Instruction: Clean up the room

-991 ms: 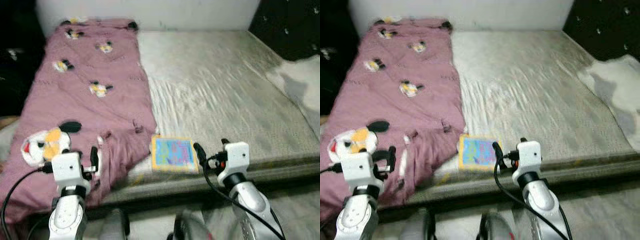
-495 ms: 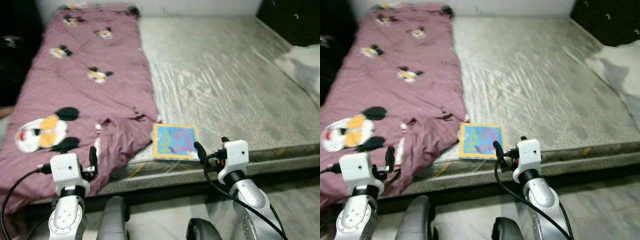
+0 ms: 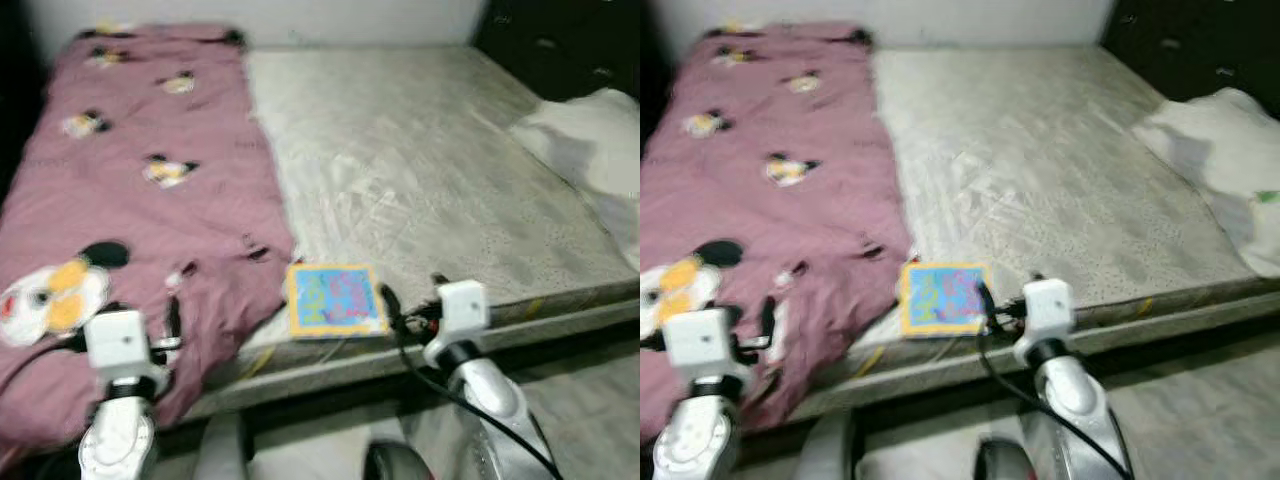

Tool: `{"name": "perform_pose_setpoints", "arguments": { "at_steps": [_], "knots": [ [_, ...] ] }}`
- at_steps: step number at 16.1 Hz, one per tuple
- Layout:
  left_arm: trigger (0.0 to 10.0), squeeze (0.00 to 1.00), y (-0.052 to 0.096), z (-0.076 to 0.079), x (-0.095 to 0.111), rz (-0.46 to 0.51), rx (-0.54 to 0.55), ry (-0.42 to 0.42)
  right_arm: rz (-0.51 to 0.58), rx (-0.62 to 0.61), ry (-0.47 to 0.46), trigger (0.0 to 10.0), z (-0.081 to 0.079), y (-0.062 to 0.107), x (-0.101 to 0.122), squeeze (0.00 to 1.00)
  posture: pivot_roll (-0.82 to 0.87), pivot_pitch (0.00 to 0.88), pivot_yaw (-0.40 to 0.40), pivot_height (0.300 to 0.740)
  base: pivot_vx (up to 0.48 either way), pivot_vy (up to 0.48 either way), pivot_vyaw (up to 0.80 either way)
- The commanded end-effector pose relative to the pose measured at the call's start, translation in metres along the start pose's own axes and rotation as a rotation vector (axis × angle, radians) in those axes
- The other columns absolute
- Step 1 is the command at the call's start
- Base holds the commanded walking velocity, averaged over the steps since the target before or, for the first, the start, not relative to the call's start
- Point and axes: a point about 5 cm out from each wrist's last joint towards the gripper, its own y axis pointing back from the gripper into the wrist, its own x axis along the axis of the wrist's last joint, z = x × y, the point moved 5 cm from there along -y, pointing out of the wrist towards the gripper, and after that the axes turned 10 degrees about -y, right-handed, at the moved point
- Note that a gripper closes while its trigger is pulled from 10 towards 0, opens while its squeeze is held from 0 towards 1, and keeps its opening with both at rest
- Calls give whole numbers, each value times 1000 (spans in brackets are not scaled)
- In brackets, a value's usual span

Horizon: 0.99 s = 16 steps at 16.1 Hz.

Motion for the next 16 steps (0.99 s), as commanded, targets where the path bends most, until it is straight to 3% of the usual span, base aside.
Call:
{"name": "perform_pose_setpoints", "arguments": {
  "at_steps": [1, 5, 16],
  "knots": [
    [10000, 0, 0, 12, 5, 12, -34, 23, -20, -44, 16, 10000, 15, 6, -4, 0, 38, 116, -39, 608, 480, 0, 0],
    [10000, 0, 0, 13, 3, 5, -35, 32, -21, -44, 14, 10000, 15, 6, -5, 0, 38, 119, -39, 608, 384, 0, 0],
    [10000, 0, -2, 13, -2, -27, -18, 44, -29, -29, 30, 10000, 14, 6, -7, 0, 41, 116, -41, 608, 0, 0, 0]
  ]
}}
